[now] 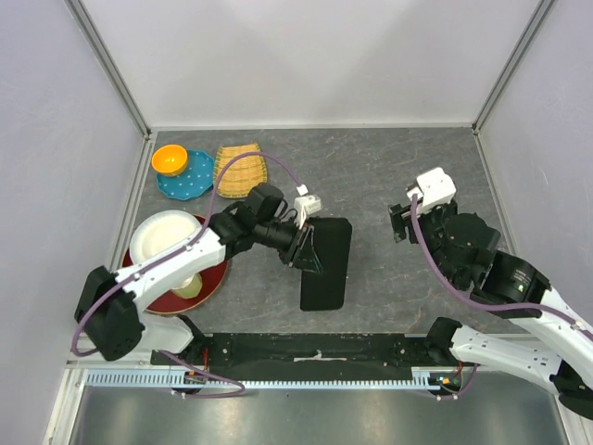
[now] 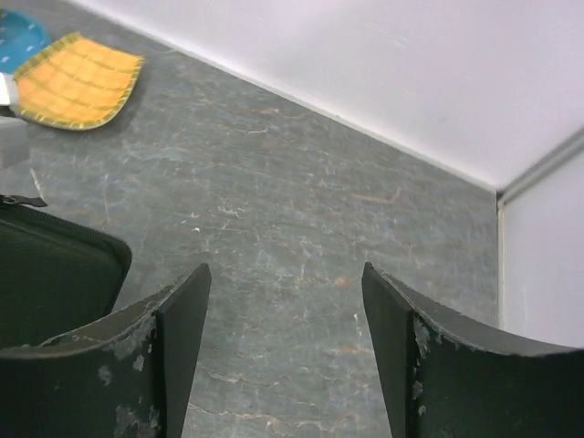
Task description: Sort the hair-cutting tools
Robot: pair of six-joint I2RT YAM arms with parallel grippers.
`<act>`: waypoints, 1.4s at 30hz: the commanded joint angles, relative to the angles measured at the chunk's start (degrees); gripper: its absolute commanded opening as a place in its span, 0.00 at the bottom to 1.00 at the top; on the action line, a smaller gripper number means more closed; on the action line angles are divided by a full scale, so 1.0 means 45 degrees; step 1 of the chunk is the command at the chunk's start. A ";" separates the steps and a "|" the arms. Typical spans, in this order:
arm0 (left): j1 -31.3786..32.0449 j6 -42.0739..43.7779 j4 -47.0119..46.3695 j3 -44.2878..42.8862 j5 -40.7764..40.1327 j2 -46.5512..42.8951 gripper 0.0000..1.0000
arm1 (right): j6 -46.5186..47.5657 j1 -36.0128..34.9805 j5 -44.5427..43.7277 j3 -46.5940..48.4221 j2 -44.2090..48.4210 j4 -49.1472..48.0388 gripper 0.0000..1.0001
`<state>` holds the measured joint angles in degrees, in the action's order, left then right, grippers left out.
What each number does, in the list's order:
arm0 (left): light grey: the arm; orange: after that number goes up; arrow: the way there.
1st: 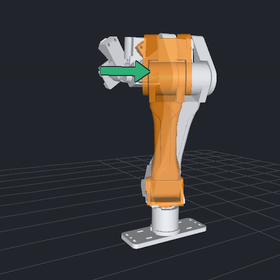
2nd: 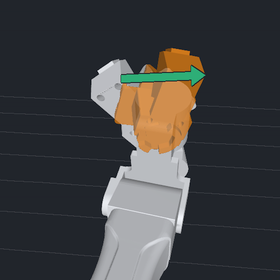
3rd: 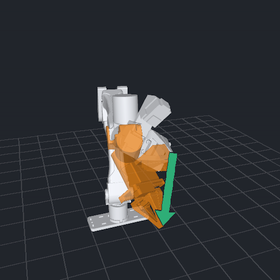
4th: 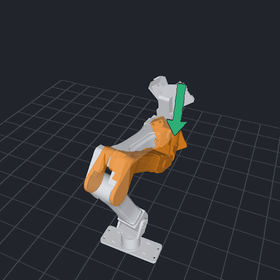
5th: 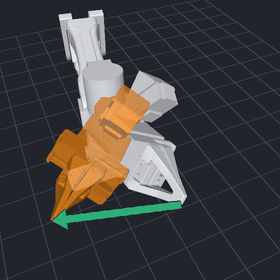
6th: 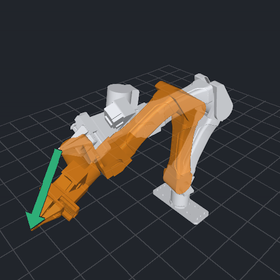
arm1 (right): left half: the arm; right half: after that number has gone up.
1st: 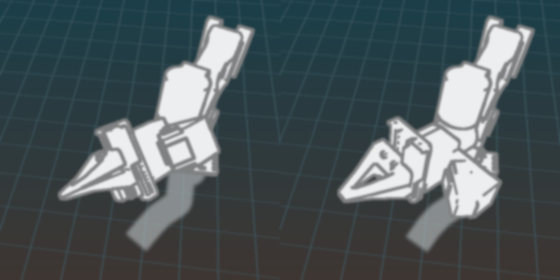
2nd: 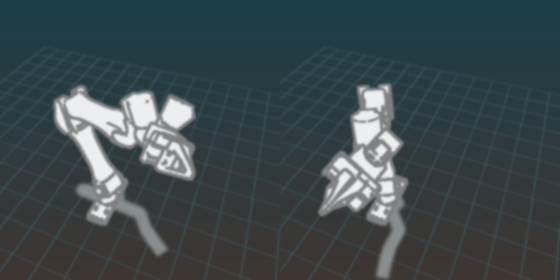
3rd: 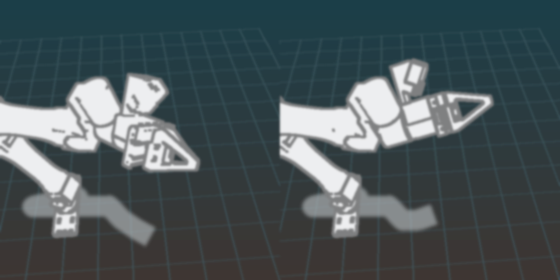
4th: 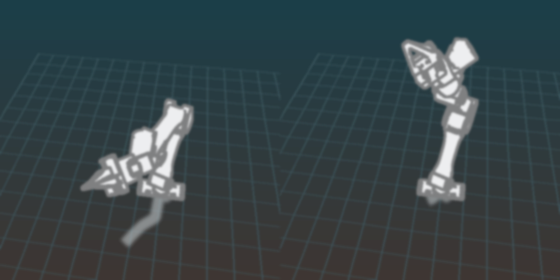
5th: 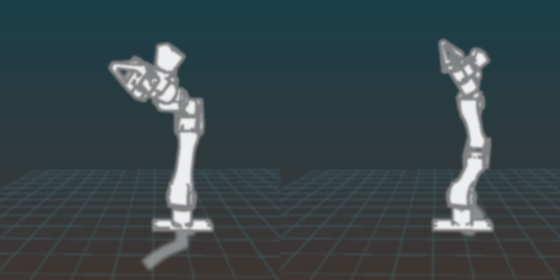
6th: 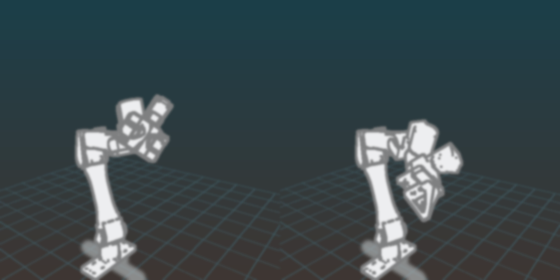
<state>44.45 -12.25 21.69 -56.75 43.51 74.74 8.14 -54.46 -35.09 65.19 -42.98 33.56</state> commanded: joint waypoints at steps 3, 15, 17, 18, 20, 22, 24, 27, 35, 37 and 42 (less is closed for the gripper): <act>-0.1438 -0.2295 -0.0993 -0.1682 -0.0723 0.2605 0.02 | -0.3971 0.0012 -0.2769 -0.0479 0.0000 -0.0364 0.75; -0.1830 -0.2707 -0.0368 -0.8163 -0.0410 0.9540 0.07 | -0.8137 0.0012 -0.0992 -0.3978 0.0585 -0.1423 0.74; -0.1927 -0.2726 -0.0134 -0.8734 -0.0430 1.0029 0.11 | -0.8196 0.0012 -0.1030 -0.4095 0.0664 -0.1384 0.74; -0.1966 -0.2727 -0.0114 -0.9084 -0.0352 1.0418 0.19 | -0.8215 0.0012 -0.1049 -0.4134 0.0761 -0.1365 0.75; -0.2064 -0.2688 -0.0094 -0.9224 -0.0332 1.0636 0.40 | -0.8196 0.0031 -0.1205 -0.4135 0.0840 -0.1267 0.74; -0.2181 -0.2649 -0.0114 -0.9205 -0.0566 1.0696 0.47 | -0.8196 0.0012 -0.1361 -0.4057 0.0899 -0.1170 0.70; -0.2240 -0.2629 -0.0056 -0.9127 -0.0838 1.0677 0.56 | -0.8332 0.0031 -0.1518 -0.3998 0.0899 -0.0974 0.68; -0.2260 -0.2221 0.0607 -0.9262 -0.1693 1.0618 0.87 | -0.8352 0.0012 -0.1655 -0.3842 0.0802 -0.0799 0.68; -0.2260 -0.1340 0.1879 -0.8309 -0.5914 0.8262 1.00 | -0.8683 0.0012 -0.1870 -0.3451 0.0684 -0.0330 0.98; -0.2260 -0.1418 0.1975 -0.7664 -0.7261 0.7438 1.00 | -0.8723 0.0012 -0.2006 -0.3471 0.0723 -0.0290 0.98; -0.2240 -0.1789 0.2015 -0.5676 -0.9448 0.3851 1.00 | -0.8880 0.0012 -0.2319 -0.3334 0.0937 -0.0056 0.98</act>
<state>34.20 -21.06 31.00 -86.96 12.49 106.69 -30.48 -54.46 -42.68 47.33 -39.99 32.21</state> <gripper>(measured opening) 0.993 0.979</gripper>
